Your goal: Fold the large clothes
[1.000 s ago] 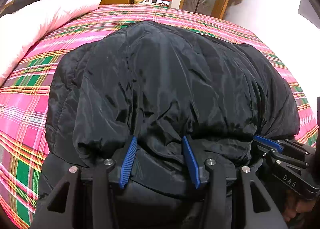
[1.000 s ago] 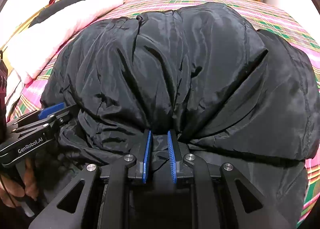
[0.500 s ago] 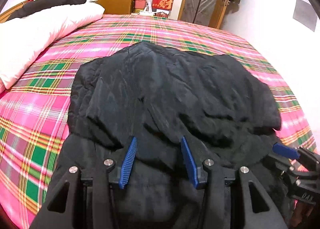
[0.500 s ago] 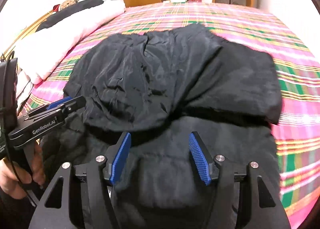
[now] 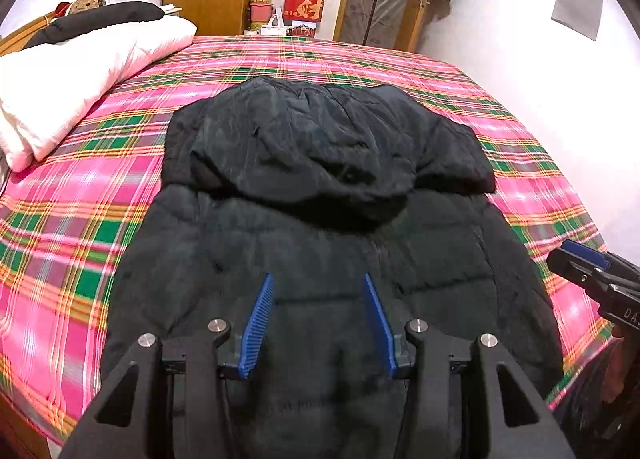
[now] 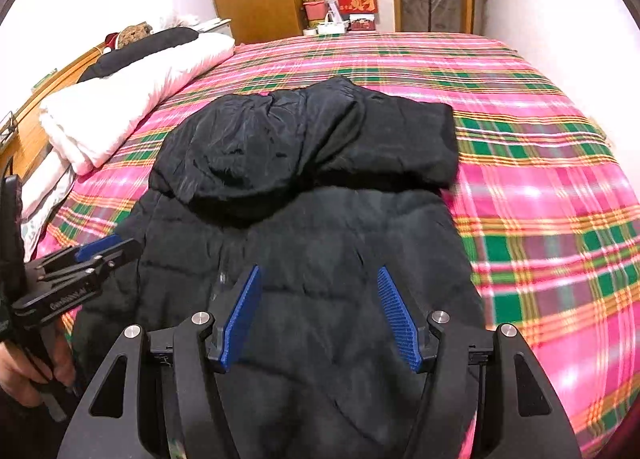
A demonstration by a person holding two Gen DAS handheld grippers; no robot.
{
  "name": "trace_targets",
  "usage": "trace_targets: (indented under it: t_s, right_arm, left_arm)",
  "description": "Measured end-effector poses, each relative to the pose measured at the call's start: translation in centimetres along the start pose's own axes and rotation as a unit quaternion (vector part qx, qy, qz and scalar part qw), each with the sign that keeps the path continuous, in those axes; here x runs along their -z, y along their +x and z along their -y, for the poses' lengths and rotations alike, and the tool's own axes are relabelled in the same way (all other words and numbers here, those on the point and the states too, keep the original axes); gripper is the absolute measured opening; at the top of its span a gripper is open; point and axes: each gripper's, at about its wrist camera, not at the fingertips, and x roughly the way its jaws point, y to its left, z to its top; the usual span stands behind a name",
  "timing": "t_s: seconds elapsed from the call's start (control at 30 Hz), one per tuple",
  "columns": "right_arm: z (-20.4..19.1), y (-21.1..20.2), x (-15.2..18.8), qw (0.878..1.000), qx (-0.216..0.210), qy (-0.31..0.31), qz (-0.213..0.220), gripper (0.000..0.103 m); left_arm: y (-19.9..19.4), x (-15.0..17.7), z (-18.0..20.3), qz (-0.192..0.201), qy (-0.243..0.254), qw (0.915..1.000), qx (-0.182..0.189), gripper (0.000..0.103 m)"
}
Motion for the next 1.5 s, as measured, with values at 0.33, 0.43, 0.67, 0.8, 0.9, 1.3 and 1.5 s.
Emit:
trace_targets:
  t_s: [0.33, 0.43, 0.67, 0.8, 0.9, 1.3, 1.5]
  right_arm:
    - [0.3, -4.0, 4.5, 1.000, 0.007, -0.003, 0.004, 0.061]
    - [0.4, -4.5, 5.6, 1.000, 0.009, -0.003, 0.004, 0.061]
    - [1.2, -4.5, 7.3, 1.000, 0.013, 0.011, -0.003, 0.061]
    - [1.4, -4.2, 7.7, 1.000, 0.015, 0.016, -0.006, 0.061]
    - [1.6, -3.8, 7.9, 1.000, 0.015, 0.020, -0.012, 0.061]
    - [5.7, -1.0, 8.7, 0.994, 0.024, 0.089, -0.052, 0.061]
    - [8.8, 0.1, 8.7, 0.988, 0.039, 0.134, -0.062, 0.065]
  left_arm:
    - [-3.8, 4.3, 0.6, -0.004, 0.010, 0.9999, -0.012, 0.048]
    - [-4.4, 5.3, 0.5, -0.005, 0.009, 0.9998, -0.018, 0.048]
    - [-4.8, 6.2, 0.0, -0.007, 0.007, 0.9994, -0.033, 0.048]
    - [-4.8, 6.5, -0.7, -0.006, -0.004, 0.9993, -0.036, 0.048]
    - [-4.5, 6.6, -1.3, -0.008, -0.012, 0.9991, -0.041, 0.048]
    - [-3.3, 5.8, -7.6, -0.012, -0.095, 0.9914, -0.090, 0.049]
    - [-1.5, 6.0, -12.1, -0.038, -0.164, 0.9785, -0.119, 0.052]
